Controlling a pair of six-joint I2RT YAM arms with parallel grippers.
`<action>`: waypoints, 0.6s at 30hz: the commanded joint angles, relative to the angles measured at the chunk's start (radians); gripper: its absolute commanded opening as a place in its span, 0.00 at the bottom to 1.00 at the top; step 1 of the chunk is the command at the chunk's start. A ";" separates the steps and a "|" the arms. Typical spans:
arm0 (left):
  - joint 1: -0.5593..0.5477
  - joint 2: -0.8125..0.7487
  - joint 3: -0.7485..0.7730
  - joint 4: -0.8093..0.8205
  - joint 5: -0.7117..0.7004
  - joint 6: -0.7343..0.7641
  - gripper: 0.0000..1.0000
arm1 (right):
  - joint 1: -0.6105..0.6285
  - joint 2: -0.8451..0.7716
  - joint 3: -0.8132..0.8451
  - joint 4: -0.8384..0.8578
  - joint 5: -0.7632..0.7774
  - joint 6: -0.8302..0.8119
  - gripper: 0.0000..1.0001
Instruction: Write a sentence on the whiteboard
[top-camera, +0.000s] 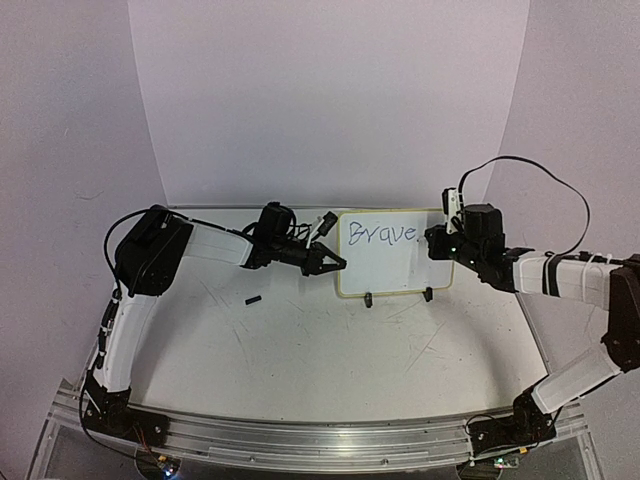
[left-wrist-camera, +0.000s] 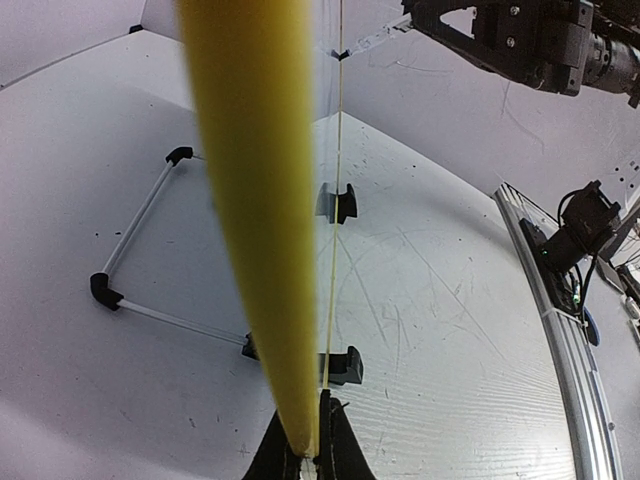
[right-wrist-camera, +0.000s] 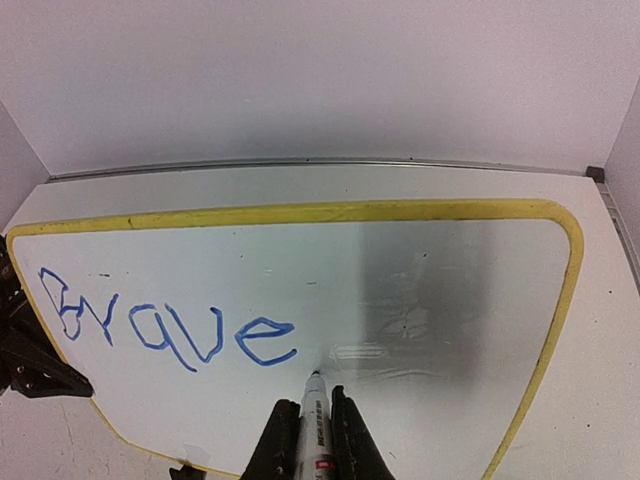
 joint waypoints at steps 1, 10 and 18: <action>0.000 0.019 -0.016 -0.130 -0.116 0.078 0.00 | -0.003 0.005 0.041 0.031 0.030 -0.010 0.00; 0.000 0.019 -0.016 -0.130 -0.116 0.078 0.00 | -0.003 0.009 0.038 0.029 0.055 -0.008 0.00; 0.001 0.025 -0.012 -0.129 -0.118 0.076 0.00 | 0.019 -0.027 -0.003 -0.009 -0.055 -0.002 0.00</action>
